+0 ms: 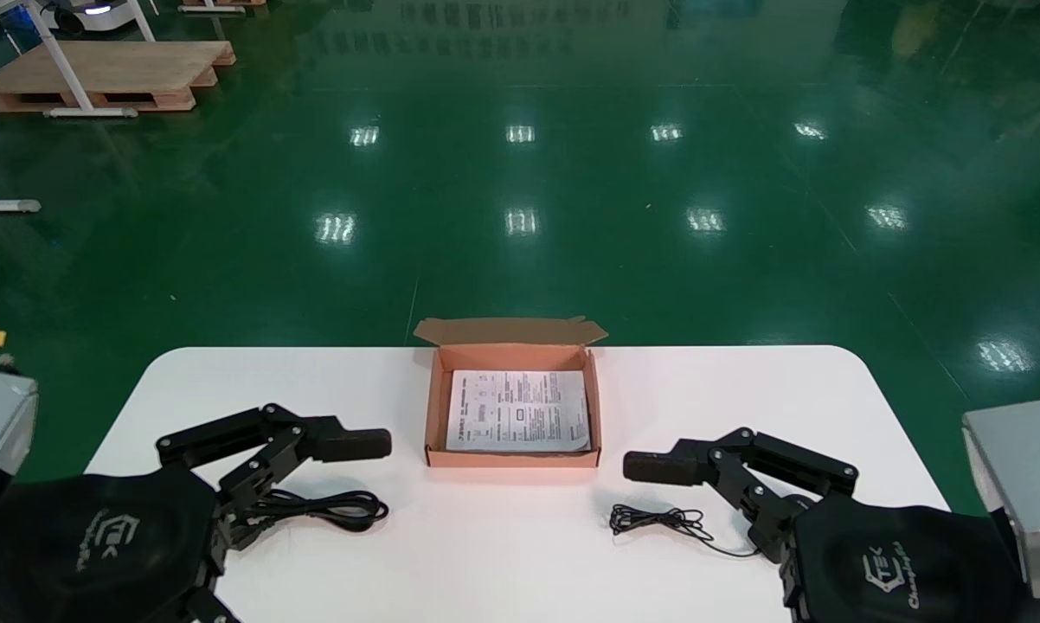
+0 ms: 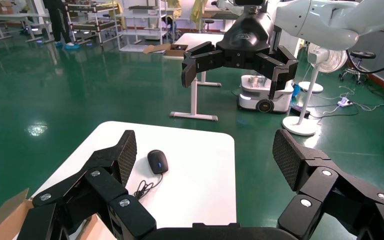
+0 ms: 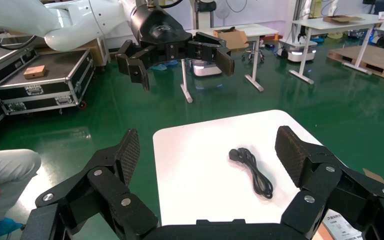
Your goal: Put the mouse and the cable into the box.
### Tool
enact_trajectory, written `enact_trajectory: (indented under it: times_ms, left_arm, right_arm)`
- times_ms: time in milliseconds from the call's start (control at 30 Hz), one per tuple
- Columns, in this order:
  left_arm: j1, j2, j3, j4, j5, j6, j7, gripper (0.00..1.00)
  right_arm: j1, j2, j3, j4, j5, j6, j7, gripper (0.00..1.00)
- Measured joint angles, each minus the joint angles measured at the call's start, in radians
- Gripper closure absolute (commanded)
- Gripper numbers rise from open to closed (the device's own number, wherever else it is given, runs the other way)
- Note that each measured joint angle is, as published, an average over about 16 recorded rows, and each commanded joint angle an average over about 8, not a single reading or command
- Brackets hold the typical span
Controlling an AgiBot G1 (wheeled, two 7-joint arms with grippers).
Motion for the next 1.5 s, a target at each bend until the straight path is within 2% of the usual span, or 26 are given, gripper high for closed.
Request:
enact_trajectory:
  times_ms: [633,767,1000,1267,1500]
  left_arm:
    - [0.000,0.000,0.000,0.000,0.000,0.000,0.000,0.00]
    - [-0.005,-0.010,0.007,-0.010,0.034,0.001,0.013,0.00]
    - [-0.061,-0.020,0.058,-0.037,0.249,-0.012,0.091,0.00]
    - [-0.175,0.044,0.160,-0.022,0.599,-0.061,0.201,0.00]
    - [-0.241,0.123,0.215,0.026,0.740,-0.097,0.234,0.00]
  right_arm:
    - [0.000,0.000,0.000,0.000,0.000,0.000,0.000,0.00]
    - [0.001,-0.001,-0.006,0.003,-0.012,0.000,-0.001,0.00]
    - [0.046,-0.028,-0.065,0.010,-0.152,0.004,-0.010,0.00]
    - [0.183,-0.124,-0.201,-0.064,-0.465,0.015,-0.032,0.00]
    - [0.288,-0.205,-0.286,-0.166,-0.652,0.026,-0.040,0.00]
